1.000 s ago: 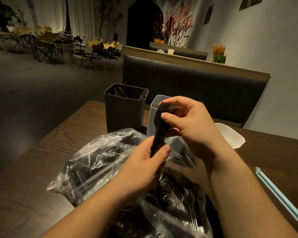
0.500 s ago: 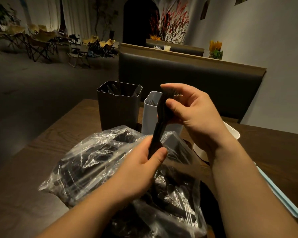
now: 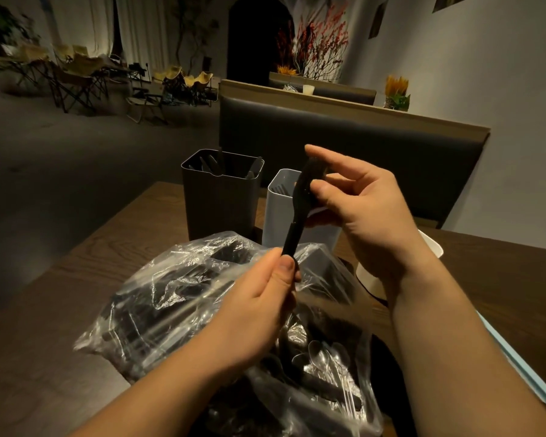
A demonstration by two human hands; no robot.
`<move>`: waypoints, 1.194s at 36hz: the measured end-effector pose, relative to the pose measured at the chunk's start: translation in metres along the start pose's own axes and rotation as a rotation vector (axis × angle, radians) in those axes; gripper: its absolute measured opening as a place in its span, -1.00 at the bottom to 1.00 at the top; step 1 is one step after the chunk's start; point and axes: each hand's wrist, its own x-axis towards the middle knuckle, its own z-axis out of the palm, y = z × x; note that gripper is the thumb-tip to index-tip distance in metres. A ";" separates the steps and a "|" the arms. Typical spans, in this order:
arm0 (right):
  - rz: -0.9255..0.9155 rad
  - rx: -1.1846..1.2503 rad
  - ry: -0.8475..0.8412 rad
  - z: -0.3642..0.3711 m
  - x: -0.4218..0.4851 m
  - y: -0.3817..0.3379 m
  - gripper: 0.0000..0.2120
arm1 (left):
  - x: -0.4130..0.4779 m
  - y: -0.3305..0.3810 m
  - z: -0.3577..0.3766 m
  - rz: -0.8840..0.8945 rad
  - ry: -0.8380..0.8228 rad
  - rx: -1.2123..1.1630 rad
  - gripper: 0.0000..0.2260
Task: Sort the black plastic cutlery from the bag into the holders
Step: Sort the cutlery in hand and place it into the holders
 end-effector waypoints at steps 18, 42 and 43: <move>-0.330 0.089 0.894 -0.047 0.023 -0.010 -0.77 | 0.004 0.004 0.002 -0.020 0.156 -0.134 -0.70; -0.410 -0.235 0.946 -0.032 0.034 0.032 -0.77 | 0.001 0.001 0.003 -0.022 0.113 -0.002 -0.85; -0.385 -0.264 0.915 -0.033 0.035 0.036 -0.76 | 0.001 0.001 0.003 -0.018 0.111 0.000 -0.87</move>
